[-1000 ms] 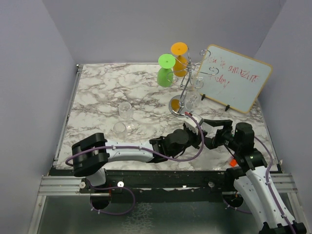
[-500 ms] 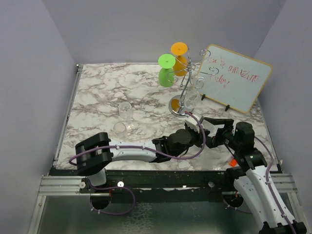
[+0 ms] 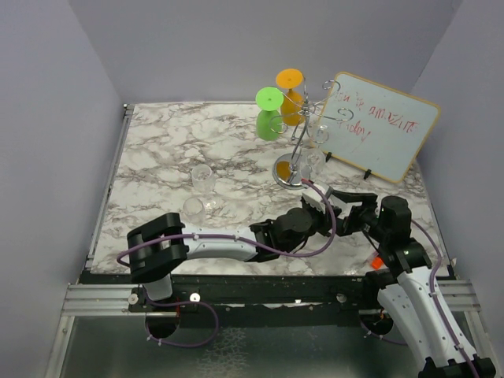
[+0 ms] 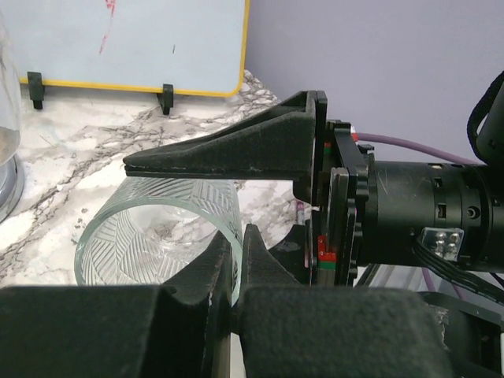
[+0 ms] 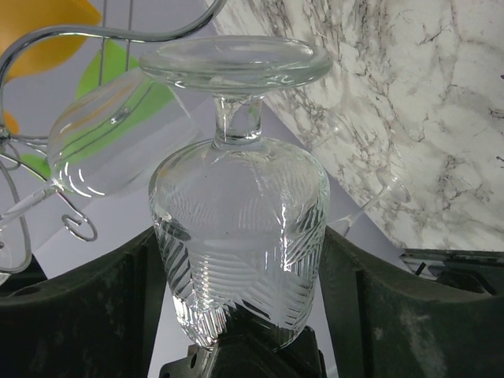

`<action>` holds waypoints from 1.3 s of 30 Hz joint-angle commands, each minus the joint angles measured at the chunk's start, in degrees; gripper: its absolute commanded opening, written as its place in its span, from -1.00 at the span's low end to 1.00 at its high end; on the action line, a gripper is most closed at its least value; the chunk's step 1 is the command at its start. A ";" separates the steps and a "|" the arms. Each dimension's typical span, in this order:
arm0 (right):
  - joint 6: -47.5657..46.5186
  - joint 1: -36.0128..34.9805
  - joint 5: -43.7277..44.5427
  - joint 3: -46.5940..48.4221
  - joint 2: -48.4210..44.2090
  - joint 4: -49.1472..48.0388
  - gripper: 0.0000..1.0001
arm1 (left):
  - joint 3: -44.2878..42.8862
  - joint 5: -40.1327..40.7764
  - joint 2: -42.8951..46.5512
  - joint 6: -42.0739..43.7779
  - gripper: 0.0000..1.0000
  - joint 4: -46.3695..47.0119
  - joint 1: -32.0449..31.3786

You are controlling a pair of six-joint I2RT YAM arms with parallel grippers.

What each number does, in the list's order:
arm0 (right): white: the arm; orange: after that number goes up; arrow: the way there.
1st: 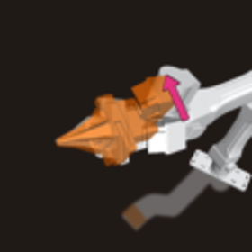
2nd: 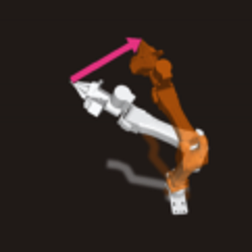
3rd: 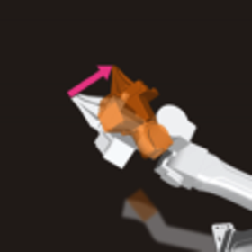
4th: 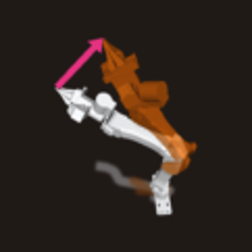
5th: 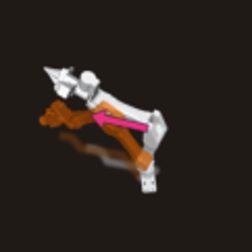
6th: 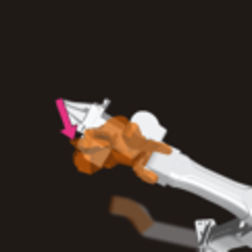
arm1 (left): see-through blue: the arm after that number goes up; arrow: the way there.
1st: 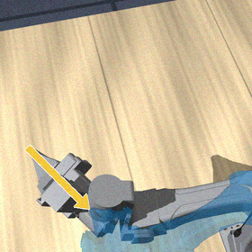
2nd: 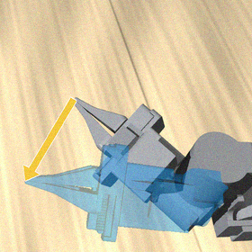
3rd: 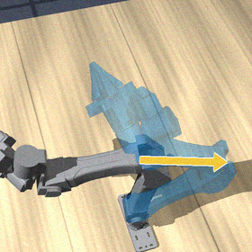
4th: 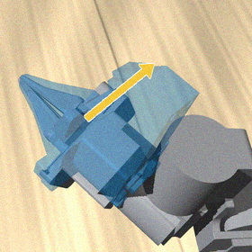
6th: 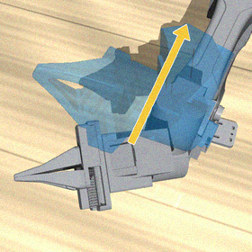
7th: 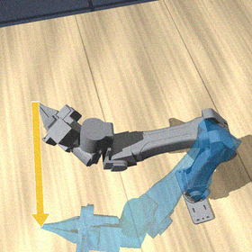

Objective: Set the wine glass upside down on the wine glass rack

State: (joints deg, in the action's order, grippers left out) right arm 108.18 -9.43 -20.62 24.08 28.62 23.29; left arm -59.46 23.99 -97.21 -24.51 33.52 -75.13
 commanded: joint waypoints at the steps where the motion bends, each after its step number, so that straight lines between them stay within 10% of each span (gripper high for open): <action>1: 0.41 -0.11 0.00 1.88 0.19 -2.96 0.31 | -1.60 -1.21 -0.53 1.58 -1.00 6.11 -0.61; 5: -2.10 -0.08 1.99 2.85 -0.43 -2.72 -0.22 | -0.21 -2.85 0.04 0.62 -0.98 6.38 -0.61; 8: -3.83 -0.12 3.86 3.70 -1.10 -1.56 -0.41 | 2.02 -2.75 2.03 -0.48 -0.55 6.38 -0.56; 13: -7.31 -0.06 6.48 4.26 -1.47 -0.46 -0.47 | 5.41 -3.99 6.25 -1.61 0.11 6.30 -0.62; 24: -32.40 -0.07 10.06 4.89 0.11 -10.04 -0.48 | 11.25 -2.07 20.36 -2.45 0.72 0.12 -0.09; 33: -71.79 -0.12 -2.20 5.14 -0.50 -22.18 -0.56 | 3.94 -15.92 27.87 -12.95 0.94 -18.08 10.23; 39: -82.35 -0.06 -8.79 4.17 -3.80 -28.41 -0.57 | -1.57 -22.24 28.34 -13.41 0.98 -25.23 14.78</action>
State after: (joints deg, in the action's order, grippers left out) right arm 38.50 -9.43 -22.28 27.73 27.59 6.00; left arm -57.47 9.54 -70.04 -36.27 15.79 -61.84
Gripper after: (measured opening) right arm 0.720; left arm 0.986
